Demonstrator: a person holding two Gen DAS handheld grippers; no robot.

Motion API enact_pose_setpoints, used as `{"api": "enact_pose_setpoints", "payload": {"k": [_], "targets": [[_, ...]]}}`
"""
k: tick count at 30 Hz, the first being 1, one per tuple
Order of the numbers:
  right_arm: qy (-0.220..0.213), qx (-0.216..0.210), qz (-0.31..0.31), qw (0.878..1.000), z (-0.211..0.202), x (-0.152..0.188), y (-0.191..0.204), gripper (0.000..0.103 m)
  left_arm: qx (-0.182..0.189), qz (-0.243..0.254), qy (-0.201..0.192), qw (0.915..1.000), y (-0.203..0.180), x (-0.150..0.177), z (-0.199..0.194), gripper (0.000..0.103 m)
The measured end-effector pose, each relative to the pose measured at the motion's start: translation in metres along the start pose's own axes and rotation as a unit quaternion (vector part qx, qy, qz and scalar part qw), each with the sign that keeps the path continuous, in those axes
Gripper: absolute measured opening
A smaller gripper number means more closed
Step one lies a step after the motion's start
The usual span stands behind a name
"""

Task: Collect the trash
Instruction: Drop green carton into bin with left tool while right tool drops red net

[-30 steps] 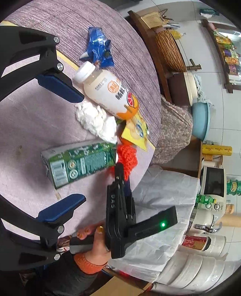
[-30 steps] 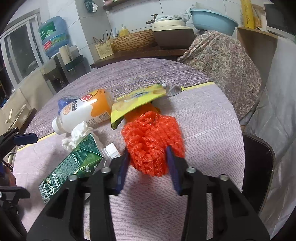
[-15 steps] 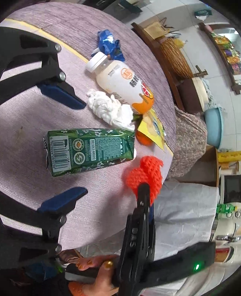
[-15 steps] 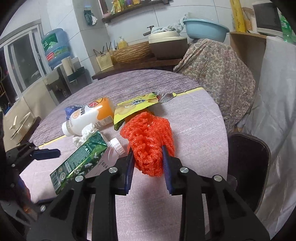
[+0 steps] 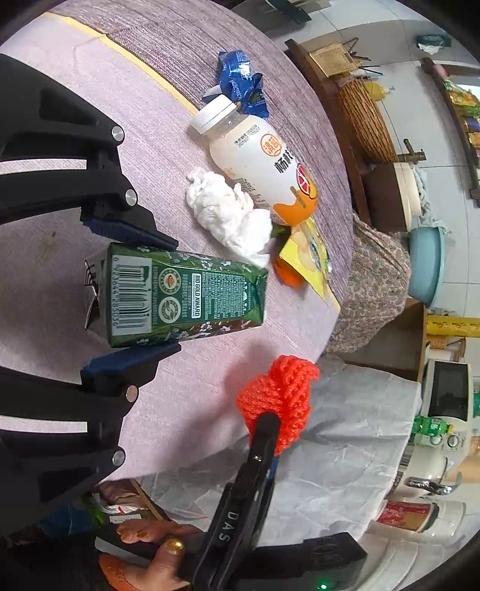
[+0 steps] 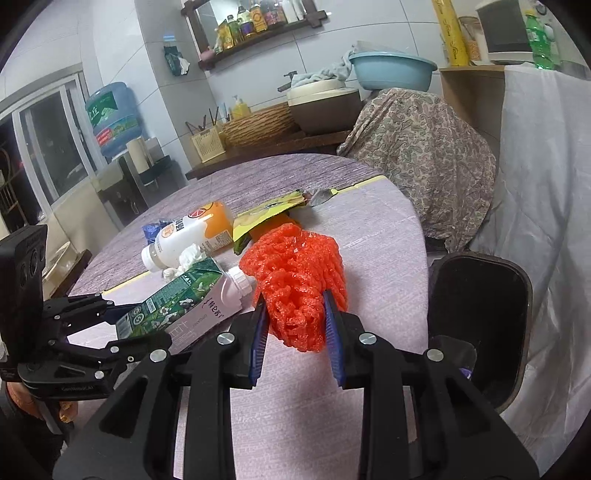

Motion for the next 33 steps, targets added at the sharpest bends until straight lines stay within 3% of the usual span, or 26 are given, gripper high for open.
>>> {"api": "enact_pose_setpoints", "payload": {"k": [10,23,28,33], "targets": [[-0.020,0.008,0.024,0.999,-0.029,0.010,-0.018,0.029,0.028,0.003,-0.039,0.9988,-0.026,-0.015,-0.023,0.049],[-0.041,0.029,0.035,0.998,-0.054,0.013,-0.043,0.029,0.035,0.017,-0.072,0.9966,-0.047,-0.053,-0.028,0.049],[-0.045,0.070,0.059,0.995,-0.058,0.014,-0.086,0.029,0.058,0.006,-0.073,0.9956,-0.057,-0.073,-0.022,0.049],[-0.001,0.118,0.101,0.988,-0.031,0.034,-0.145,0.029,0.092,0.011,-0.078,0.9927,-0.085,-0.098,-0.013,0.049]]}}
Point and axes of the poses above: each gripper's, at about its wrist camera, not at the fingertips, and z roughly the way its jaws point, y to its left, x to its underside, the point moved 9 cm from there along z, roughly the way its jaws point, and after that the axes turned 4 degrees about -z, right-handed, at the moved point
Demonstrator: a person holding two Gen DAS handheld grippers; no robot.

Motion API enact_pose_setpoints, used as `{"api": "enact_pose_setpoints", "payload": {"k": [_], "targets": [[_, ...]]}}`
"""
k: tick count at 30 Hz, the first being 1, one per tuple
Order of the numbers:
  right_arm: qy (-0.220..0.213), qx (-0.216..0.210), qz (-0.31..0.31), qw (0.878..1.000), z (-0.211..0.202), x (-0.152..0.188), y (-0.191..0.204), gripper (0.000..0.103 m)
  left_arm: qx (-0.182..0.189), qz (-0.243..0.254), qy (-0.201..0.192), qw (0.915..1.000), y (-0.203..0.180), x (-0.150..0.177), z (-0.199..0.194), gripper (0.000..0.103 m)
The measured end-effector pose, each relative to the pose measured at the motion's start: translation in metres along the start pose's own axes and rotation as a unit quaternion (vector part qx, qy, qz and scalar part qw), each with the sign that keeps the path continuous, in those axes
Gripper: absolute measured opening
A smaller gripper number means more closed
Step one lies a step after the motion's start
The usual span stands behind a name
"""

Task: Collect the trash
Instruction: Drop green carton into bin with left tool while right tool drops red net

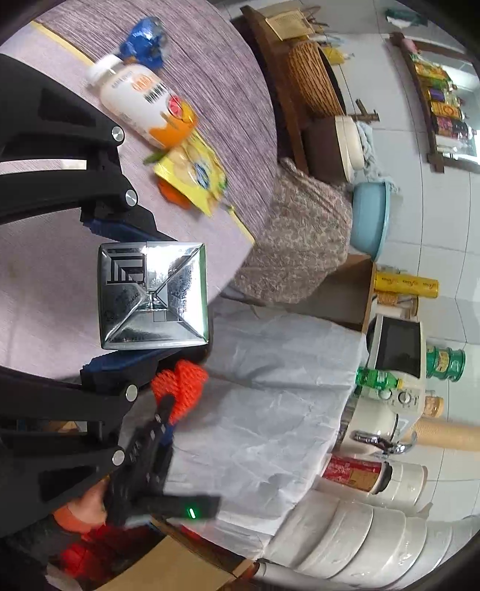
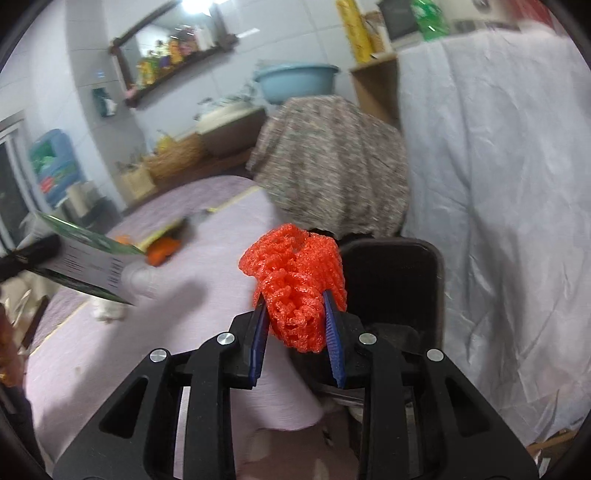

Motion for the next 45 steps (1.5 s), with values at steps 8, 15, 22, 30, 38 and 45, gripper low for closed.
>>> {"api": "enact_pose_setpoints", "payload": {"k": [8,15,22,30,38,45], "targets": [[0.080,0.022,0.052,0.995,0.075,0.048,-0.048,0.029,0.039,0.002,0.027,0.9988,-0.047,-0.012,0.055,0.049],[0.097,0.045,0.078,0.991,0.104,0.071,-0.071,0.059,0.060,-0.005,0.072,0.9956,-0.081,-0.002,0.105,0.049],[0.088,0.079,0.056,0.991,0.079,0.078,-0.082,0.062,0.039,0.016,0.104,0.9937,-0.099,0.015,0.151,0.049],[0.069,0.120,0.024,0.990,0.047,0.083,-0.089,0.070,0.011,0.037,0.135,0.9900,-0.108,0.030,0.186,0.049],[0.061,0.127,0.032,0.990,0.032,0.080,-0.096,0.071,-0.006,0.038,0.174,0.9839,-0.109,0.046,0.205,0.050],[0.052,0.137,0.045,0.988,0.020,0.076,-0.103,0.074,0.000,0.046,0.145,0.9884,-0.114,0.035,0.186,0.081]]}}
Point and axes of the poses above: each gripper's, at about its wrist camera, not at the fingertips, and z roughly the way its jaws point, y to its left, x to its underside, the point moved 9 cm from there along z, roughly the way its jaws point, and after that the axes turned 4 degrees about -z, right-handed, at the moved point
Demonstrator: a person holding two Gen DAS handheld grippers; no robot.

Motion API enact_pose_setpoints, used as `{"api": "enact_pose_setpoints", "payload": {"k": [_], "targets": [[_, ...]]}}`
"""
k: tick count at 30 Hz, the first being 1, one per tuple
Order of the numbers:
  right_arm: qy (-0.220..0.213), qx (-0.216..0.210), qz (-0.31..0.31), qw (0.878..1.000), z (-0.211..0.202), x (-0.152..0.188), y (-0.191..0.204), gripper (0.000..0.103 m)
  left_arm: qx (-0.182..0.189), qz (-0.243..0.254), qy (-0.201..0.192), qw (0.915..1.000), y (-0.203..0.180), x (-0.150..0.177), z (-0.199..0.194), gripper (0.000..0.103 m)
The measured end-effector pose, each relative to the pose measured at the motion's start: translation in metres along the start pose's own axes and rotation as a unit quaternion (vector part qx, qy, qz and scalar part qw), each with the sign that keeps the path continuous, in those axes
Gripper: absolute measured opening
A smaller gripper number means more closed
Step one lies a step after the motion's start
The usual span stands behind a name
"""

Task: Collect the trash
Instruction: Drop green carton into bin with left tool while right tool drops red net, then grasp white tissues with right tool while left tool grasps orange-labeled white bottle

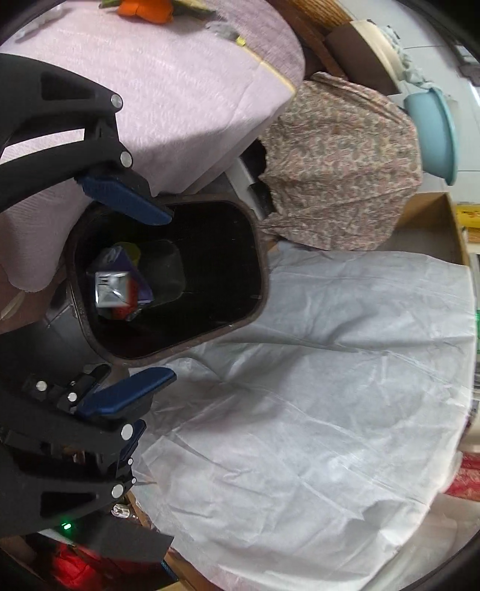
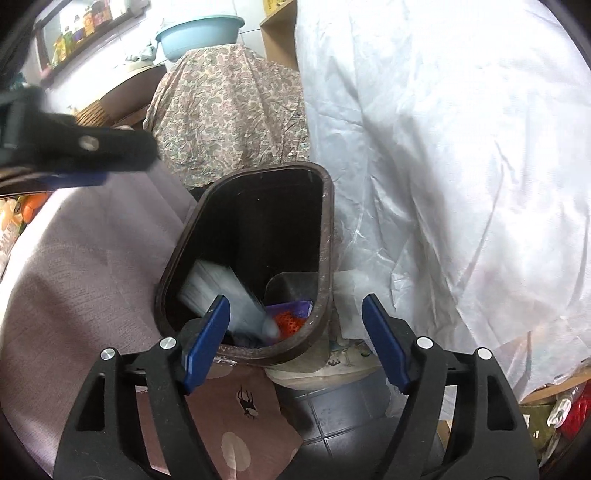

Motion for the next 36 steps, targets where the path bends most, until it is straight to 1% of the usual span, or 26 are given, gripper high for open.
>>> {"api": "enact_pose_setpoints", "payload": {"k": [6,10,11,16,20,23,26,28,34,36], "targets": [[-0.017,-0.004,0.000,1.000,-0.014,-0.010,0.007,0.074,0.011,-0.014,-0.032,0.9993,0.009,0.000,-0.036,0.090],[-0.036,-0.016,-0.008,0.999,-0.029,-0.020,0.024,0.080,0.025,-0.031,-0.054,0.9977,0.021,0.004,-0.065,0.094],[-0.040,-0.018,-0.012,0.999,-0.032,-0.022,0.029,0.081,0.026,-0.033,-0.061,0.9972,0.024,0.005,-0.073,0.095],[-0.057,-0.031,-0.040,0.997,-0.051,-0.035,0.058,0.082,0.008,-0.032,-0.094,0.9950,0.049,0.015,-0.109,0.097],[-0.069,-0.048,-0.056,0.995,-0.066,-0.043,0.083,0.085,-0.002,-0.054,-0.117,0.9916,0.079,0.024,-0.139,0.097],[-0.078,-0.072,-0.071,0.992,-0.078,-0.049,0.106,0.086,-0.008,-0.067,-0.128,0.9894,0.099,0.032,-0.158,0.097],[-0.078,-0.113,-0.080,0.987,-0.088,-0.053,0.135,0.086,-0.031,-0.071,-0.140,0.9870,0.123,0.041,-0.176,0.098],[-0.077,-0.133,-0.090,0.984,-0.094,-0.053,0.154,0.086,-0.040,-0.081,-0.146,0.9852,0.136,0.047,-0.185,0.097],[-0.064,-0.203,-0.122,0.969,-0.106,-0.052,0.215,0.086,-0.082,-0.114,-0.156,0.9778,0.188,0.071,-0.209,0.097],[-0.057,-0.221,-0.134,0.964,-0.109,-0.048,0.235,0.086,-0.088,-0.127,-0.154,0.9759,0.203,0.081,-0.214,0.097]]}}
Point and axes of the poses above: each gripper's, at about its wrist camera, not at the fingertips, and z roughly the way its jaws point, y to its left, x to its underside, the point moved 9 cm from there along z, roughly the way its jaws point, and after that the axes turned 4 degrees about -z, right-handed, at the moved point
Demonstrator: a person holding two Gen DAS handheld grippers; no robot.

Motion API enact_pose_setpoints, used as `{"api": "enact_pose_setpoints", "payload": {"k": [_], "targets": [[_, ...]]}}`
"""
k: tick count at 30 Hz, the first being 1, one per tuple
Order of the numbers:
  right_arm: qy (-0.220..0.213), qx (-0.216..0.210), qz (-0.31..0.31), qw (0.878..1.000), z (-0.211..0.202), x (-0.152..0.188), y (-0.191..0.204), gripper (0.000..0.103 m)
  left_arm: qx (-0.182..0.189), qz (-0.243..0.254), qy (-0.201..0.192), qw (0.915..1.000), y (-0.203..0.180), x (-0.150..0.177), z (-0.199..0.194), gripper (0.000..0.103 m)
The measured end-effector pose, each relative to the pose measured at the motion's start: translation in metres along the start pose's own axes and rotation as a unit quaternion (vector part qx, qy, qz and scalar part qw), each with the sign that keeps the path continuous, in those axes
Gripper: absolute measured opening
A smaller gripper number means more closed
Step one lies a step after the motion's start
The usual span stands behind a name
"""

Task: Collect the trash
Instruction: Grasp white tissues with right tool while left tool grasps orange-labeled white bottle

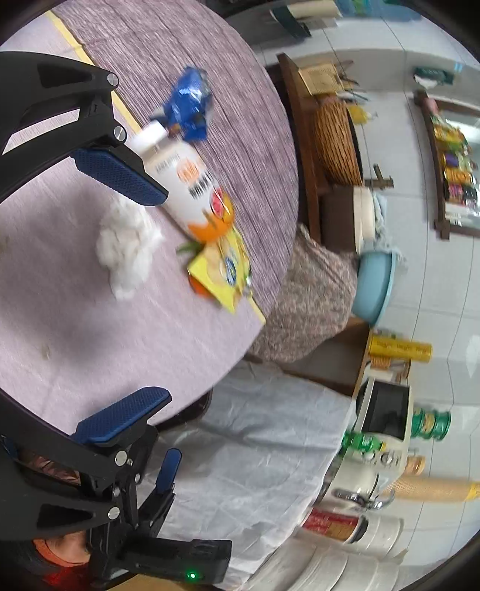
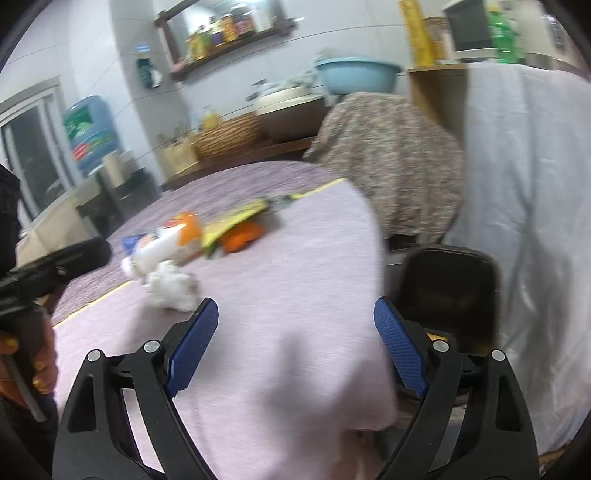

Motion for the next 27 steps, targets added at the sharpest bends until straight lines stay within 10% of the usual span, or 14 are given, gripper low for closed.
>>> {"api": "enact_pose_setpoints", "payload": {"k": [13,27], "targets": [[0.052,-0.045,-0.066,0.995,0.054,-0.008,0.079,0.086,-0.079,-0.079,0.003,0.9937,0.118,0.025,-0.022,0.097],[0.116,-0.048,-0.209,0.970,0.116,0.002,0.143,0.077,-0.075,-0.067,0.018,0.9947,0.132,0.026,-0.011,0.097]]}}
Point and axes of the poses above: each gripper's, at about its wrist camera, not at the fingertips, and z roughly the way its jaws point, y to its left, x to its underside, the point moved 9 cm from there along z, roughly the way its jaws point, and after that the axes turned 4 degrees about -z, right-handed, at the moved point
